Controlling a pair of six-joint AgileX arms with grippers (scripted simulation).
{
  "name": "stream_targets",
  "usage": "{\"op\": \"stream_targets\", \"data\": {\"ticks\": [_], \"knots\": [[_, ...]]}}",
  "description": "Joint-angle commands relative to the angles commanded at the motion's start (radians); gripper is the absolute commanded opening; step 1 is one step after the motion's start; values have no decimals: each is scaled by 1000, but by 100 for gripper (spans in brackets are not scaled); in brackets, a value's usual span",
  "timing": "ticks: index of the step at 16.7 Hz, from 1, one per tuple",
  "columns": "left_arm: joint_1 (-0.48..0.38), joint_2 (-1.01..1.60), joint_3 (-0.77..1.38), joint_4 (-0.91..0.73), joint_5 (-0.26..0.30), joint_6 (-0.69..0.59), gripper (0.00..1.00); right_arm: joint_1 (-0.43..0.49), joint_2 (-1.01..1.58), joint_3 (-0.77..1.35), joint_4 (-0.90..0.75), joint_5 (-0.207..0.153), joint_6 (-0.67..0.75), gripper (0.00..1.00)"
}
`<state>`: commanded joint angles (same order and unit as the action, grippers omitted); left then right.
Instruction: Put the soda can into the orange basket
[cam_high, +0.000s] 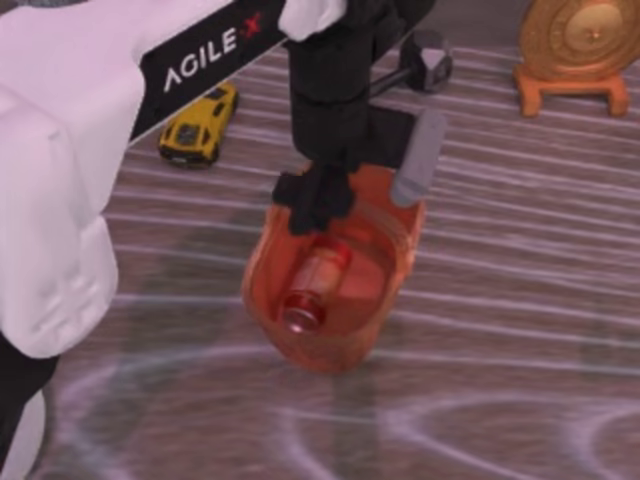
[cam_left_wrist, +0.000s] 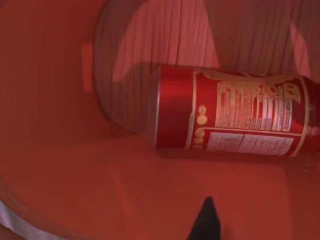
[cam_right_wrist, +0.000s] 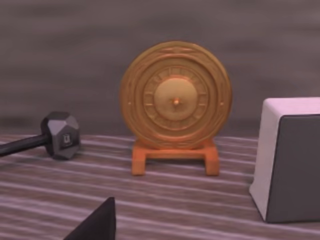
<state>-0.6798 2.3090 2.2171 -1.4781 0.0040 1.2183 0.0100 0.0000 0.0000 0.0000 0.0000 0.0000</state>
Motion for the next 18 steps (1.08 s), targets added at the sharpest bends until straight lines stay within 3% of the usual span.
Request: {"op": "stream_targets", "data": {"ticks": [3, 4, 18], "knots": [[0, 0, 0, 0, 0, 0, 2, 0, 0, 0, 0, 0, 0, 100], [0, 0, 0, 0, 0, 0, 0, 0, 0, 0, 0, 0, 0, 100], [0, 0, 0, 0, 0, 0, 0, 0, 0, 0, 0, 0, 0, 100]]}}
